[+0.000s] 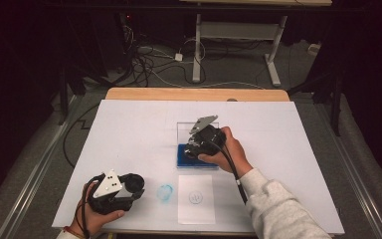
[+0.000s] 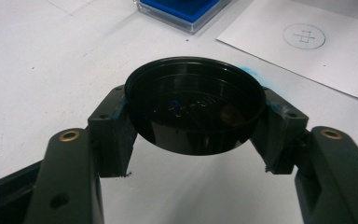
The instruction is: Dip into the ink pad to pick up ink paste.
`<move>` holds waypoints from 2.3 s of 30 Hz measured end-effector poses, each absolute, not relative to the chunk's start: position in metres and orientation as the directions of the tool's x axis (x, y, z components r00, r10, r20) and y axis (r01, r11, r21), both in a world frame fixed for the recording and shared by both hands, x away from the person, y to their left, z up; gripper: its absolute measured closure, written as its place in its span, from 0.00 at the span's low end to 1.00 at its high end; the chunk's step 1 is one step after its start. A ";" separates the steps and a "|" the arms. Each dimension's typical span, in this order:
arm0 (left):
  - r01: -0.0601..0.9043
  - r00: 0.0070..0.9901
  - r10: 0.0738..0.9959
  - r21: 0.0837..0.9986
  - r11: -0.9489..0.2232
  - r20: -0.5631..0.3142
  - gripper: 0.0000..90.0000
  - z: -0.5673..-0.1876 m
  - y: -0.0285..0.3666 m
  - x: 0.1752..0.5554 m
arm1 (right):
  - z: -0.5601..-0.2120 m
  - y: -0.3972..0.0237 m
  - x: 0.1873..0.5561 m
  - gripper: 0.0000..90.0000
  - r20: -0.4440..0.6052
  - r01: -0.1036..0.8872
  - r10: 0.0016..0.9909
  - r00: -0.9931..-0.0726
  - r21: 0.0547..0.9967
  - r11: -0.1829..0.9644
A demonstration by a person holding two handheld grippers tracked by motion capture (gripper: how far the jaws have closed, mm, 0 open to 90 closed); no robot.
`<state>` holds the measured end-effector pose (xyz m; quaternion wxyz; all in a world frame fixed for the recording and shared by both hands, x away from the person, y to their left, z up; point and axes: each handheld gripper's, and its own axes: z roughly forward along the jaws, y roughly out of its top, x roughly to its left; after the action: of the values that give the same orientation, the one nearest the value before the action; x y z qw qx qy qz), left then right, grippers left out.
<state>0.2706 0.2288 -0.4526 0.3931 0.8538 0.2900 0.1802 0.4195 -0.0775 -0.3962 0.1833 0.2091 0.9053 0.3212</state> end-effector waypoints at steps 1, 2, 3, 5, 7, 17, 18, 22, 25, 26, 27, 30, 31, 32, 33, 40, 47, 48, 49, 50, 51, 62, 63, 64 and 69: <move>0.351 0.765 0.638 0.776 -0.523 0.084 0.41 -0.453 0.229 0.270 | -0.391 -0.081 0.418 0.64 -0.194 0.259 0.500 -0.844 0.669 0.697; 0.351 0.763 0.640 0.778 -0.522 0.085 0.41 -0.452 0.229 0.270 | -0.385 -0.084 0.417 0.64 -0.197 0.254 0.500 -0.843 0.674 0.694; 0.351 0.764 0.640 0.779 -0.520 0.083 0.41 -0.452 0.229 0.270 | -0.379 -0.087 0.415 0.64 -0.205 0.249 0.506 -0.838 0.681 0.689; 0.352 0.764 0.640 0.779 -0.519 0.082 0.41 -0.452 0.229 0.270 | -0.368 -0.094 0.412 0.64 -0.206 0.244 0.512 -0.834 0.694 0.677; 0.350 0.766 0.637 0.778 -0.522 0.082 0.41 -0.452 0.229 0.270 | -0.357 -0.101 0.408 0.64 -0.214 0.234 0.517 -0.829 0.706 0.668; 0.354 0.769 0.635 0.775 -0.524 0.078 0.41 -0.452 0.228 0.271 | -0.316 -0.124 0.401 0.64 -0.236 0.218 0.551 -0.800 0.742 0.634; 0.354 0.768 0.635 0.774 -0.525 0.079 0.41 -0.452 0.228 0.271 | -0.315 -0.125 0.401 0.64 -0.234 0.218 0.552 -0.800 0.744 0.631; 0.357 0.770 0.634 0.773 -0.525 0.075 0.41 -0.452 0.228 0.271 | -0.313 -0.130 0.401 0.64 -0.225 0.222 0.562 -0.796 0.755 0.618; 0.359 0.770 0.634 0.770 -0.528 0.076 0.41 -0.453 0.228 0.272 | -0.316 -0.131 0.402 0.64 -0.219 0.227 0.562 -0.798 0.753 0.617; 0.360 0.769 0.634 0.769 -0.528 0.075 0.41 -0.453 0.228 0.272 | -0.318 -0.130 0.402 0.64 -0.223 0.228 0.560 -0.798 0.748 0.623; 0.361 0.770 0.634 0.769 -0.528 0.074 0.41 -0.453 0.228 0.272 | -0.321 -0.130 0.403 0.64 -0.217 0.234 0.560 -0.800 0.747 0.622; 0.362 0.770 0.634 0.768 -0.528 0.073 0.41 -0.453 0.228 0.272 | -0.332 -0.126 0.405 0.64 -0.217 0.239 0.547 -0.808 0.729 0.642; 0.362 0.770 0.634 0.768 -0.529 0.074 0.41 -0.454 0.227 0.272 | -0.337 -0.124 0.405 0.64 -0.209 0.247 0.547 -0.811 0.725 0.643; 0.362 0.770 0.634 0.767 -0.529 0.074 0.41 -0.454 0.227 0.272 | -0.342 -0.122 0.407 0.64 -0.204 0.253 0.544 -0.814 0.718 0.649; 0.362 0.770 0.634 0.767 -0.529 0.073 0.41 -0.454 0.227 0.272 | -0.347 -0.121 0.408 0.64 -0.206 0.257 0.539 -0.816 0.706 0.660; 0.365 0.771 0.633 0.764 -0.532 0.073 0.41 -0.454 0.228 0.272 | -0.383 -0.116 0.416 0.64 -0.179 0.310 0.544 -0.820 0.660 0.684; 0.366 0.773 0.630 0.761 -0.536 0.072 0.41 -0.455 0.227 0.273 | -0.405 -0.114 0.422 0.64 -0.177 0.342 0.552 -0.815 0.621 0.705; 0.366 0.773 0.630 0.761 -0.536 0.072 0.41 -0.455 0.227 0.273 | -0.407 -0.114 0.423 0.64 -0.171 0.350 0.555 -0.814 0.618 0.704; 0.367 0.772 0.631 0.760 -0.536 0.072 0.41 -0.455 0.227 0.273 | -0.408 -0.114 0.424 0.64 -0.163 0.354 0.556 -0.815 0.620 0.700; 0.367 0.772 0.632 0.760 -0.536 0.072 0.41 -0.455 0.227 0.273 | -0.408 -0.114 0.425 0.64 -0.160 0.358 0.560 -0.813 0.621 0.697; 0.368 0.773 0.630 0.760 -0.536 0.071 0.41 -0.455 0.228 0.273 | -0.409 -0.115 0.425 0.64 -0.166 0.362 0.565 -0.808 0.617 0.699; 0.371 0.773 0.630 0.756 -0.539 0.070 0.41 -0.456 0.227 0.273 | -0.416 -0.116 0.427 0.64 -0.165 0.356 0.556 -0.814 0.616 0.703; 0.371 0.774 0.629 0.755 -0.541 0.070 0.41 -0.456 0.226 0.273 | -0.417 -0.115 0.426 0.64 -0.162 0.358 0.558 -0.814 0.616 0.701; 0.371 0.775 0.628 0.754 -0.543 0.071 0.41 -0.456 0.226 0.274 | -0.417 -0.115 0.426 0.64 -0.166 0.355 0.555 -0.815 0.614 0.704; 0.370 0.775 0.628 0.753 -0.544 0.073 0.41 -0.456 0.226 0.273 | -0.419 -0.111 0.421 0.64 -0.217 0.318 0.537 -0.816 0.607 0.729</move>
<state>0.2733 0.2255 -0.4562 0.3800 0.8620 0.2893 0.1699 0.4208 -0.1112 -0.4193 0.1926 0.2349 0.9095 0.2838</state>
